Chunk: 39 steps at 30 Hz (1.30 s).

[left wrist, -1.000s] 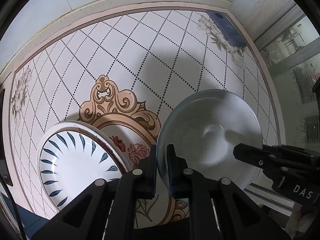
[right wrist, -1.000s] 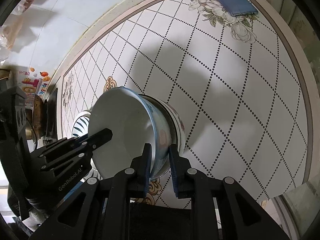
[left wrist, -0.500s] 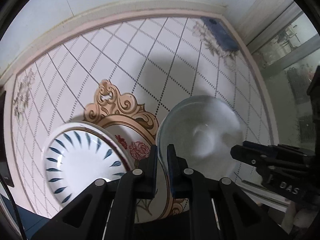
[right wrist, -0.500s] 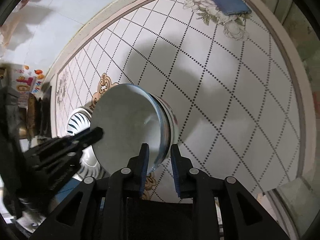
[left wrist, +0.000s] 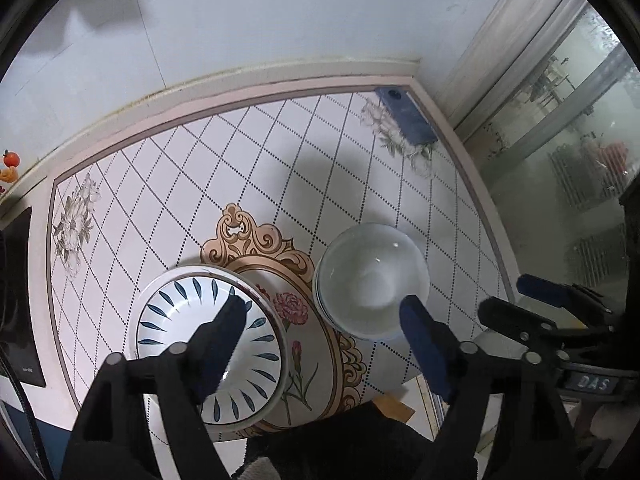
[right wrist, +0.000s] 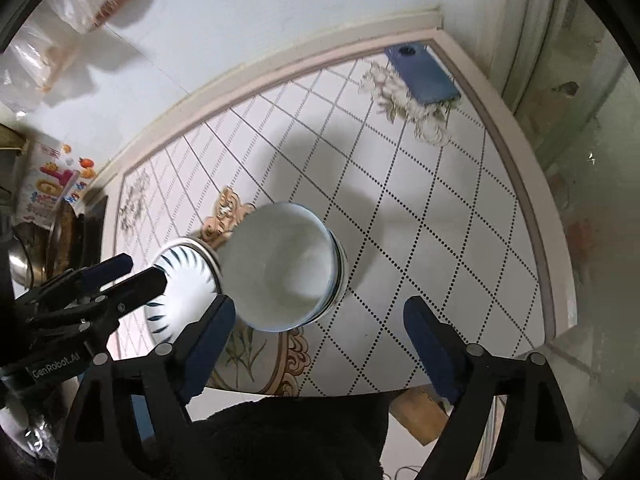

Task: Organize plates and bowls

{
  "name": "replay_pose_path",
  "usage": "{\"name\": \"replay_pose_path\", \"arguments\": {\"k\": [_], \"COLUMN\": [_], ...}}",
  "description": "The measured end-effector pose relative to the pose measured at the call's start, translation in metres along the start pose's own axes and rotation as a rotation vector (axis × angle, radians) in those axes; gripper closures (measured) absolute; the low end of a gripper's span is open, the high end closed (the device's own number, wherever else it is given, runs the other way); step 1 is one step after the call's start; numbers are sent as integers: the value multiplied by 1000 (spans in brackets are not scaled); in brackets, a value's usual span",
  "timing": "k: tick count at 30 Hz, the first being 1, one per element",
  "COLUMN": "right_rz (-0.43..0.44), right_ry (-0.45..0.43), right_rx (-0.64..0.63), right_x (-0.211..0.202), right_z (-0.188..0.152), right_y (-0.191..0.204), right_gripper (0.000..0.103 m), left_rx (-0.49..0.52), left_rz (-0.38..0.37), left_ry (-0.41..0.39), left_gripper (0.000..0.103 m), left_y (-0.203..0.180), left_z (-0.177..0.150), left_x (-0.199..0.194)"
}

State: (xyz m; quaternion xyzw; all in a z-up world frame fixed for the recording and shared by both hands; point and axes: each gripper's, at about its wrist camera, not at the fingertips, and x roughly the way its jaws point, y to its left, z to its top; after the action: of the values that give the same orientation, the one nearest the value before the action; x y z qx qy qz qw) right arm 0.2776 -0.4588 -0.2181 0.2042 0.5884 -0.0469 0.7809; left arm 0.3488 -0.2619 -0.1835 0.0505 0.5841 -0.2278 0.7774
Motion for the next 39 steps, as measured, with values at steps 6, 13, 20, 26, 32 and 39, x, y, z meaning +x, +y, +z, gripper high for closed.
{"name": "replay_pose_path", "arguments": {"k": [6,13,20,26,32,39], "right_rz": [-33,-24,7,92,239,351], "right_ry": [-62,-98,-72,-1,118,179], "right_rx": [-16,-17,10,63,142,214], "right_x": [-34,-55,-32,22,93,151], "right_z": [-14,-23,-18,-7,2,6], "right_y": [7,10,-3,-24,-45,-56], "right_gripper": [8,5,4,4,4,4], "left_rx": [10,23,6,-44,-134,-160], "left_rz": [-26,-43,-76,-43,-53,-114], "left_ry": [-17,-36,1,77,180,278], "left_gripper": [9,9,3,3,9,19], "left_y": [-2,-9,-6,10,30,32], "left_z": [-6,-10,-2,10,21,27], "left_x": [-20,-30,2,58,112,159]}}
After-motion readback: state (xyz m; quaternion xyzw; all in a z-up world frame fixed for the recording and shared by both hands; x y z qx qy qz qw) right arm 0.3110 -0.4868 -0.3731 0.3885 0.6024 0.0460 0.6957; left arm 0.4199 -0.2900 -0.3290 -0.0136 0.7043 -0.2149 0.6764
